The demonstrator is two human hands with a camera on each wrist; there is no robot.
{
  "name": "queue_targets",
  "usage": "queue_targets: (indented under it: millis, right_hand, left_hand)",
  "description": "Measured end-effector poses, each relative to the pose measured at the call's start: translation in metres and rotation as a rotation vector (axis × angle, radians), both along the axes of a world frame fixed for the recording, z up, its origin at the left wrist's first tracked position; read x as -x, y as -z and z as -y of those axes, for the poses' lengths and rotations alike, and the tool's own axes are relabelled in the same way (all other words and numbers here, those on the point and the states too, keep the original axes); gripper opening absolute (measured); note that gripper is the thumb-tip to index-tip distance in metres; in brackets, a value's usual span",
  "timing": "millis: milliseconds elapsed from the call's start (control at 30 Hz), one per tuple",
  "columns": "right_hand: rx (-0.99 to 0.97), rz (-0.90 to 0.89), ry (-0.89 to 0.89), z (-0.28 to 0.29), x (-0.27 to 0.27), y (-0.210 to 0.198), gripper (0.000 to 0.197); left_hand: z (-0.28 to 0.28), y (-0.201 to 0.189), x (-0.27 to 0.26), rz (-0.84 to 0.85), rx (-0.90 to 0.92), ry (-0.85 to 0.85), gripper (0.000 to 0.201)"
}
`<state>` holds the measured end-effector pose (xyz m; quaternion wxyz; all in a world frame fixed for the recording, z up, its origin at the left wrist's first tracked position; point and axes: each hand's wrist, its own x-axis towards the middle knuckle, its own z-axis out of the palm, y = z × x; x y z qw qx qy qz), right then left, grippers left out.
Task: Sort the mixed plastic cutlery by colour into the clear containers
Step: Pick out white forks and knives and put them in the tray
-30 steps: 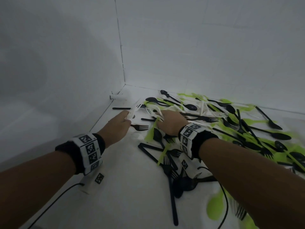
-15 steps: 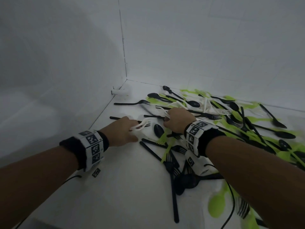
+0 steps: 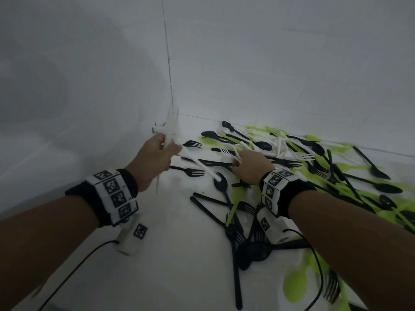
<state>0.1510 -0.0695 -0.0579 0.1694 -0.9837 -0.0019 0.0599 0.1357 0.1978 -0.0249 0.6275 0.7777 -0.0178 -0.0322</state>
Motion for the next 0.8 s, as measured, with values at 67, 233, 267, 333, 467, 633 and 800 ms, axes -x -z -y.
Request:
queue_targets:
  millis: [67,233,267,333,467,633,800]
  right_hand:
    - [-0.062,0.024,0.02,0.002,0.0,-0.002,0.016]
    - [-0.107,0.096,0.042,0.007,0.003,-0.012,0.019]
    - [-0.102,0.087,0.024,0.008,0.005,-0.015,0.02]
    - [-0.05,0.016,-0.033,0.008,0.009,-0.018,0.028]
    - [-0.023,0.043,-0.028,0.015,0.014,-0.012,0.021]
    - [-0.004,-0.071,0.021,0.036,0.019,-0.004,0.025]
    - [-0.064,-0.049,0.037,0.04,0.026,0.001,0.023]
  left_hand:
    - [0.006,0.0,-0.006,0.02,0.06,-0.078,0.01]
    - [0.023,0.007,-0.014,0.06,0.051,-0.117,0.015]
    - [0.027,0.008,-0.015,0.051,0.045,-0.093,0.019]
    - [0.033,0.01,-0.013,0.023,0.006,-0.013,0.024]
    - [0.045,0.016,-0.005,-0.006,-0.068,0.106,0.025]
    - [0.056,0.022,0.004,0.061,-0.163,0.156,0.018]
    - [0.071,0.023,0.01,0.078,-0.233,0.282,0.017]
